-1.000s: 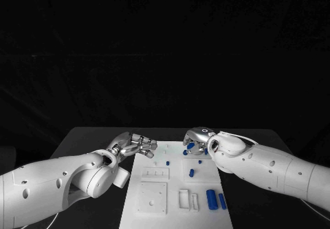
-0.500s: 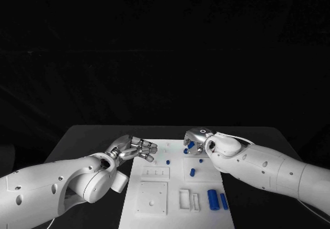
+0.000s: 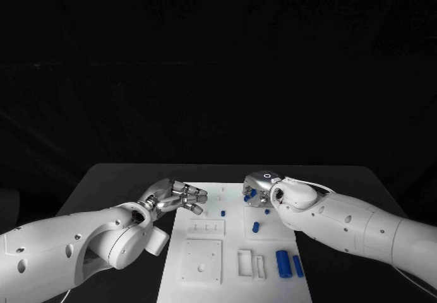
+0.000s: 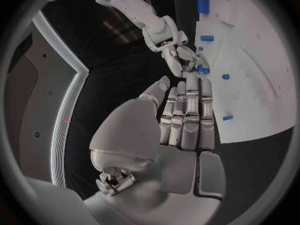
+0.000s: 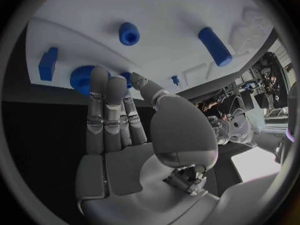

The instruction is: Assemble the parts on the task board

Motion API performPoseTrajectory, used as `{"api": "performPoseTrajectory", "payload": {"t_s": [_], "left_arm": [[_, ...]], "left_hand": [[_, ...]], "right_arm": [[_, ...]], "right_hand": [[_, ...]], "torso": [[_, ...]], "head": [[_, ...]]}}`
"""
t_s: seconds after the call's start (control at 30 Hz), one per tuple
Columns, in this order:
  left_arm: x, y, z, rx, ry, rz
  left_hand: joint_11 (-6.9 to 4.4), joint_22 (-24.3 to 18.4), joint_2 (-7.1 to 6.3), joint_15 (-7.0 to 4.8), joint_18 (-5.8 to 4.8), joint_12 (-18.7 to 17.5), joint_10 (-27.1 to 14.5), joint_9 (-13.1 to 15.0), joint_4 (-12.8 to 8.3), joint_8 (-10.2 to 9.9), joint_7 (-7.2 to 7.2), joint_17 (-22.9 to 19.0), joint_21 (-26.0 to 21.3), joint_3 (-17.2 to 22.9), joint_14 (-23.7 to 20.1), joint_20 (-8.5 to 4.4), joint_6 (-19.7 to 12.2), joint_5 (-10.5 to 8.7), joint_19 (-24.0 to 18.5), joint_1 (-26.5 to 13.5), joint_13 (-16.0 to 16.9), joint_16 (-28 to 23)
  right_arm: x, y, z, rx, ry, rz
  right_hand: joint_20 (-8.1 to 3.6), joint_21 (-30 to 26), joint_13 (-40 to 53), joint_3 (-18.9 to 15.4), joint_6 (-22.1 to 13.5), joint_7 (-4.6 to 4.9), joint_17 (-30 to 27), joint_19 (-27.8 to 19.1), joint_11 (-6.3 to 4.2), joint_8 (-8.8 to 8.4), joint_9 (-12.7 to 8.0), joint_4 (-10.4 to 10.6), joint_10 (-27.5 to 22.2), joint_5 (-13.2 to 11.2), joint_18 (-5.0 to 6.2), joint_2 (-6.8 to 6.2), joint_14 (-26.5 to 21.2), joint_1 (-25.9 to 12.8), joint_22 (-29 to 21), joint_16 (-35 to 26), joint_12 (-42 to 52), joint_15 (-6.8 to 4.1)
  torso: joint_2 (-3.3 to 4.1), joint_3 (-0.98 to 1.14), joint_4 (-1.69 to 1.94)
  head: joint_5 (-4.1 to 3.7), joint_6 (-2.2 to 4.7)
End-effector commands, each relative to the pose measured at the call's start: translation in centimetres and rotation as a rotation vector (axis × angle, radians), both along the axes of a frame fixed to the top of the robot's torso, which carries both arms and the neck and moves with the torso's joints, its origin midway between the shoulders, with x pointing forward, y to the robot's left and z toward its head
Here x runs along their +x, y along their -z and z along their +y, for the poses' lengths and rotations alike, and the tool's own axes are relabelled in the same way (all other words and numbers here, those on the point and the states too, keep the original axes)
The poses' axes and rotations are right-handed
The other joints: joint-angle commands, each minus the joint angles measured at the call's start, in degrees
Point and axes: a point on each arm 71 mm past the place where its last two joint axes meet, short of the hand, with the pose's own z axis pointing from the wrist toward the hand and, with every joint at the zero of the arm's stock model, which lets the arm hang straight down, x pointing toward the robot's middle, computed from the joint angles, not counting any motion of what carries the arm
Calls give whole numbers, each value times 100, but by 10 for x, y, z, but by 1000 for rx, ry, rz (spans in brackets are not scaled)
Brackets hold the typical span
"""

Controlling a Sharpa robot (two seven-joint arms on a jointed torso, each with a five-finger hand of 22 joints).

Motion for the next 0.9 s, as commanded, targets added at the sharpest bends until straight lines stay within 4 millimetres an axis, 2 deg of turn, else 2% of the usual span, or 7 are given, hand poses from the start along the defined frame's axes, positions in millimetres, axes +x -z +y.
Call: {"api": "performPoseTrajectory", "payload": {"t_s": [0.03, 0.33, 0.43, 0.47, 0.5, 0.63, 0.9], "left_arm": [[-1, -1, -2, -1, 21, -2], [0, -1, -2, 0, 22, -1], [0, -1, -2, 0, 22, 0], [0, -1, -2, 0, 22, 0], [0, -1, -2, 0, 22, 0], [0, -1, -2, 1, 24, 2], [1, -1, -2, 2, 25, 4]], "left_hand": [[-3, -25, -21, 16, -15, -4, -57, -7, 6, -9, 6, -11, -33, 32, 9, 6, -43, -30, 53, -52, -3, -30], [-3, -25, -21, 16, -15, -4, -57, -7, 6, -9, 6, -11, -33, 32, 9, 6, -43, -30, 53, -52, -3, -30], [-3, -25, -21, 16, -15, -4, -57, -7, 6, -9, 6, -11, -33, 32, 9, 6, -43, -30, 53, -52, -3, -30], [-3, -25, -21, 16, -15, -4, -57, -7, 6, -9, 6, -11, -33, 32, 9, 6, -43, -30, 53, -52, -3, -30], [-3, -25, -21, 16, -15, -4, -57, -7, 6, -9, 6, -11, -33, 32, 9, 6, -43, -30, 53, -52, -3, -30], [-3, -25, -21, 16, -15, -4, -57, -7, 6, -9, 6, -11, -33, 32, 9, 6, -43, -30, 53, -52, -3, -30], [0, -62, -33, 17, -18, -5, -64, -7, 25, -9, 7, -17, -47, 43, 10, 7, -48, -34, 63, -51, -3, -35]], "right_arm": [[-1, 1, 2, -16, -11, 2], [-2, 1, 2, -13, -13, -2], [-2, 1, 2, -12, -12, -7], [-2, 0, 2, -10, -12, -14], [-2, 0, 2, -9, -12, -19], [-2, -3, 3, 6, -12, -52], [-5, -10, 9, 65, -10, -134]], "right_hand": [[-19, 32, 8, 65, 78, -16, 7, 59, -32, -15, -1, 14, 146, -57, -46, 34, -26, -47, 70, 40, 3, -50], [-95, 106, 13, 235, 255, -64, 3, 57, -122, -16, 2, 32, 444, -257, -137, 137, -28, -23, 330, 73, 3, -112], [-110, 116, 15, 360, 325, -77, -3, 34, -143, -13, 4, 23, 517, -429, -157, 186, -32, 18, 406, 70, 4, -126], [-126, 131, 16, 462, 377, -87, -5, 33, -163, -11, 7, 14, 580, -652, -166, 243, -35, 68, 451, 69, 6, -145], [-140, 146, 16, 519, 418, -94, -3, 29, -172, -11, 8, 6, 624, -686, -176, 248, -34, 79, 491, 71, 3, -159], [-214, 202, 18, 647, 597, -147, 2, -4, -238, -3, 16, -24, 832, -719, -209, 272, -42, 141, 626, 58, 12, -223], [-262, 245, 17, 704, 687, -173, 27, -35, -268, -11, 12, -1, 933, -719, -242, 247, -23, 167, 871, 36, 8, -254]], "torso": [[21, -1, 1], [46, -3, -3], [54, -2, 1], [55, -1, 3], [56, -1, 4], [62, -3, 6], [72, -5, 8]], "head": [[-4, 1], [-6, 22], [-10, 22], [-13, 25], [-14, 27], [-15, 33], [-1, 60]]}}
